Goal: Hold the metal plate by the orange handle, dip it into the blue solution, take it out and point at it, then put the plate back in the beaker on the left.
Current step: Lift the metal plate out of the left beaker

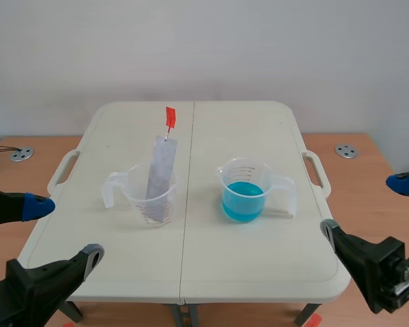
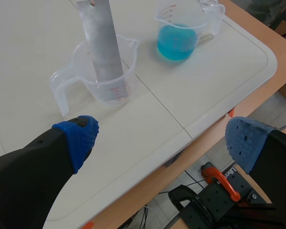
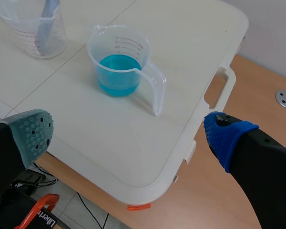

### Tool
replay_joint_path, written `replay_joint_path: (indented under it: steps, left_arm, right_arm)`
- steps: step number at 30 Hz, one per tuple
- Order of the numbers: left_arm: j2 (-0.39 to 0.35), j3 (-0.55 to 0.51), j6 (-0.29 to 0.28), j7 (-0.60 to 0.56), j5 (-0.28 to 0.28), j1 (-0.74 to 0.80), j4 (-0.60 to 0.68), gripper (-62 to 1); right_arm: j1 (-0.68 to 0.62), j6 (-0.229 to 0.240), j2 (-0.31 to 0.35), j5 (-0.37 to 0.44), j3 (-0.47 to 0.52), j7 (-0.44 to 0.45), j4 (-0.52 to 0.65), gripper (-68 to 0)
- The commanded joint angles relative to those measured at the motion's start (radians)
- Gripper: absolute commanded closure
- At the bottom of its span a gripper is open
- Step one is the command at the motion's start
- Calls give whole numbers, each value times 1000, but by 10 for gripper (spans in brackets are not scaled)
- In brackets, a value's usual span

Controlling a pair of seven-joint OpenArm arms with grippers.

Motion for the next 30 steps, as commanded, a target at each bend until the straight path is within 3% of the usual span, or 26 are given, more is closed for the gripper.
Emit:
replay_joint_path:
  steps: [1, 8, 12, 16, 20, 25, 30]
  left_arm:
    - [9, -9, -2, -14, -9, -3, 4, -567]
    - [10, -9, -2, -15, -9, -3, 4, -557]
    - [10, -9, -2, -14, -9, -3, 4, -352]
    - [10, -9, -2, -14, -8, -3, 4, -226]
    - [10, -9, -2, -14, -6, -3, 4, -28]
    - [10, -9, -2, -14, -6, -3, 4, -16]
    - [10, -26, -5, -14, 45, 15, 4, -16]
  right_arm:
    - [40, 31, 5, 5, 3, 34, 10, -663]
    - [85, 30, 3, 5, -42, 22, 10, -663]
    - [128, 30, -36, 4, -49, -8, 10, -663]
    - [187, 34, -96, 4, -51, -21, 9, -663]
    - [259, 42, -126, 4, -82, -44, 9, -663]
    - [351, 37, -127, 5, -165, -97, 8, -663]
    - [453, -27, -141, 21, -234, -188, -12, -663]
